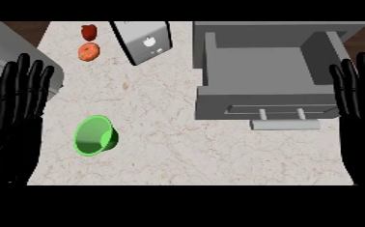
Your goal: Pick up the cup, place it into the drawer and close the drawer
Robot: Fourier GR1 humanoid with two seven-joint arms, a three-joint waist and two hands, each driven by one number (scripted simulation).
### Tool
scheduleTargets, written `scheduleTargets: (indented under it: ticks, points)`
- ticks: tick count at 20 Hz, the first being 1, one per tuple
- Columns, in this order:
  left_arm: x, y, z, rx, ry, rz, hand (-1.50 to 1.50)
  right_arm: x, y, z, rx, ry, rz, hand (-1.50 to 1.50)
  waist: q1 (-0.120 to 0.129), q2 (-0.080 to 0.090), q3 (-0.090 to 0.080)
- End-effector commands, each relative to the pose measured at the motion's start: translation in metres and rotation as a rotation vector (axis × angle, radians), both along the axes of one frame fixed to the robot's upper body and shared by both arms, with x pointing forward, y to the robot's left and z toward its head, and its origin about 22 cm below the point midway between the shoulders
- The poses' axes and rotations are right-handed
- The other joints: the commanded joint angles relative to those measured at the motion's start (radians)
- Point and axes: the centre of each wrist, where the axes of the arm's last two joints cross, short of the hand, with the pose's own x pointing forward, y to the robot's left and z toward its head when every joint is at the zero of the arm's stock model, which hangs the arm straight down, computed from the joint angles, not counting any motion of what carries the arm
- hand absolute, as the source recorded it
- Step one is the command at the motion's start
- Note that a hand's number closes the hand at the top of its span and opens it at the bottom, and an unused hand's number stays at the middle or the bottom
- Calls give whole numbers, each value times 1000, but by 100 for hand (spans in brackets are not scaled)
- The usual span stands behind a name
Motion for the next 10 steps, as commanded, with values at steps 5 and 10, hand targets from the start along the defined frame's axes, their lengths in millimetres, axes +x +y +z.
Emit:
scheduleTargets:
  ticks: [5, 10]
  points:
    - [0, 11, -14, -45, 6, -515, -150, 8, 6, -3, -22, 58, 57, -150, 17, -36, -3]
    - [4, 36, -42, -195, 187, -657, -150, -3, 18, -5, 43, 150, 175, -150, 5, -36, -1]
